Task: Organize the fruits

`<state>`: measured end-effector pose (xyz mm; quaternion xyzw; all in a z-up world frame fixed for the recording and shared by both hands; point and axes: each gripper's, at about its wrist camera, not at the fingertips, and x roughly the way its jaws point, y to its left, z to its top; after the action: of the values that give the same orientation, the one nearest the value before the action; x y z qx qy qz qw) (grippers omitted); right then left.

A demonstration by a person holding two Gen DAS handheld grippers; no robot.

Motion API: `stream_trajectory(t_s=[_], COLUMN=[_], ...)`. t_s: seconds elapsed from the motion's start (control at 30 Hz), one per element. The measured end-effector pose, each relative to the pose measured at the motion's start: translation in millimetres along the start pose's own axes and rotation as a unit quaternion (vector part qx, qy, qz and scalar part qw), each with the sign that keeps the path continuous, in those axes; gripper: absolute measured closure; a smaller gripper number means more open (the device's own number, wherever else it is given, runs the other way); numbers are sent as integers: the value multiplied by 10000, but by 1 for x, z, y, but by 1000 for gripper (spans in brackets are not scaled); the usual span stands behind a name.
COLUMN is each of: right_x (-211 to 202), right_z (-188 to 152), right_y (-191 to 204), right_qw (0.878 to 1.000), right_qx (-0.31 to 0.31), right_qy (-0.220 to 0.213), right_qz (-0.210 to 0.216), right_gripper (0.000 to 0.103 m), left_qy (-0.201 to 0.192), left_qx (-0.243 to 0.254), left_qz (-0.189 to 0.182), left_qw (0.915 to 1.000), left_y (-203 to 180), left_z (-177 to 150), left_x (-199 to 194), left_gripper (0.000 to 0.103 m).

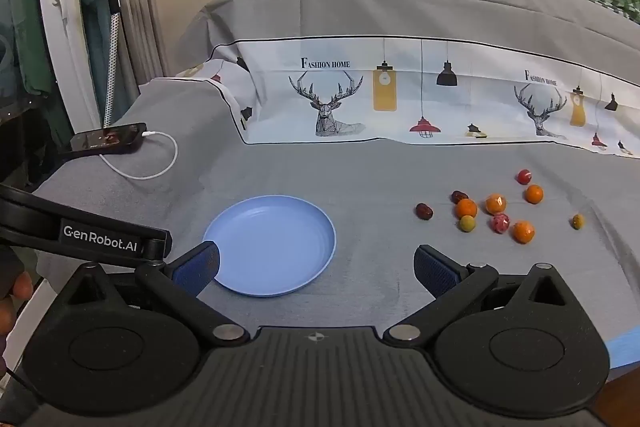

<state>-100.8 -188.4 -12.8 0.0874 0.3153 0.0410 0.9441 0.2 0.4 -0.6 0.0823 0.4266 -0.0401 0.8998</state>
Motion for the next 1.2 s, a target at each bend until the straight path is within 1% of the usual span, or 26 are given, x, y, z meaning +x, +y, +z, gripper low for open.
stream_trajectory(t_s=[0.57, 0.6, 0.67, 0.83, 1.2], right_x=[5, 5, 5, 5, 6], right_z=[-2, -2, -3, -4, -4], right_y=[4, 4, 5, 6, 7], right_qw=[9999, 9999, 9999, 9999, 9999], right_qx=[5, 5, -2, -13, -29], right_qy=[103, 107, 104, 111, 107], right_qz=[15, 14, 11, 17, 14], right_gripper=[1, 1, 1, 1, 1], left_qy=[40, 61, 37, 64, 43], left_qx=[12, 52, 17, 111, 111], left_qz=[96, 149, 102, 191, 201], left_qw=[9999, 9999, 9999, 9997, 9997], left_y=[0, -1, -1, -2, -3], left_z=[-5, -3, -4, -3, -4], left_x=[7, 6, 6, 6, 5], left_gripper=[0, 0, 0, 0, 0])
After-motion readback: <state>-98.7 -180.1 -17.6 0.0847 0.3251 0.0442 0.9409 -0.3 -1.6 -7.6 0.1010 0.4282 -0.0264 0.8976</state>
